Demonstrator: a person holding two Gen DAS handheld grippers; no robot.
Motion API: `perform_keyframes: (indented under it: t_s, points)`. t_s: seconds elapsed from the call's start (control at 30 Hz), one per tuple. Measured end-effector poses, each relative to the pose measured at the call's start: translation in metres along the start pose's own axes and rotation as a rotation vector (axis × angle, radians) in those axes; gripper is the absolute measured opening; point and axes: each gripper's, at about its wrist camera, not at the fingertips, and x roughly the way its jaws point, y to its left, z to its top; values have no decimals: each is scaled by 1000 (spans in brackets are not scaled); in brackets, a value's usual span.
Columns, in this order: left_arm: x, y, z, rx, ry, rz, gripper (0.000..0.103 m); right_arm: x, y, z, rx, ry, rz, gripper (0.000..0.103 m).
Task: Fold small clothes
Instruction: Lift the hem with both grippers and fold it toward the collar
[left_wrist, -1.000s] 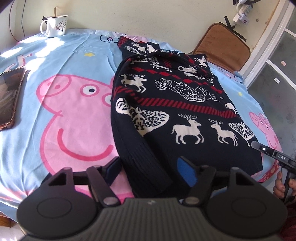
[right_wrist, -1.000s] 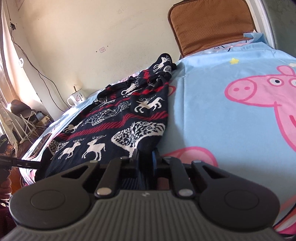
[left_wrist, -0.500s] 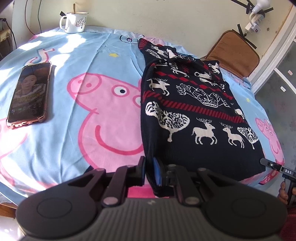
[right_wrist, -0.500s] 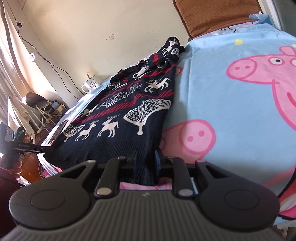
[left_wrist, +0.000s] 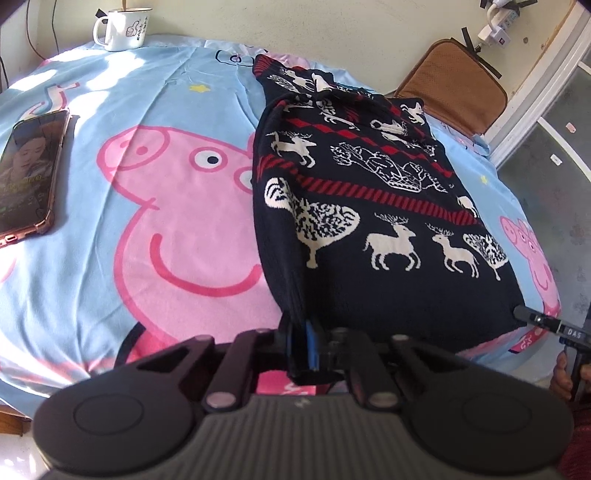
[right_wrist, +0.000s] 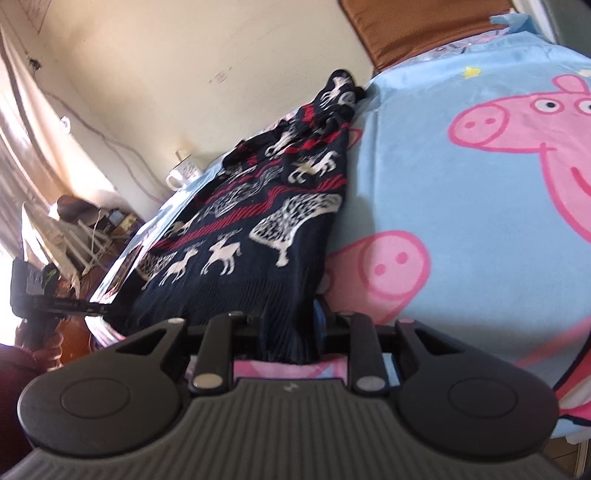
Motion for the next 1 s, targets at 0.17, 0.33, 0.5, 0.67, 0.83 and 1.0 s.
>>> perform_keyframes:
  t_s: [0.17, 0.33, 0.5, 0.67, 0.83, 1.0]
  points:
    - [-19, 15, 17, -94, -70, -145, 7, -3, 5, 15, -10, -85, 90, 8]
    - [-25, 38, 59, -234, -198, -248, 7, -5, -7, 64, 53, -272, 111, 8]
    - [8, 51, 123, -289, -257, -258, 7, 30, -23, 128, 121, -338, 52, 8]
    - [66, 57, 180, -311, -205, -159, 9, 99, -45, 178, 188, -257, -89, 8]
    - [76, 58, 176, -309, -197, -99, 56, 108, -62, 173, 285, -273, -123, 49]
    - [60, 68, 159, -319, -251, -89, 68, 86, -38, 161, 169, -324, -105, 50]
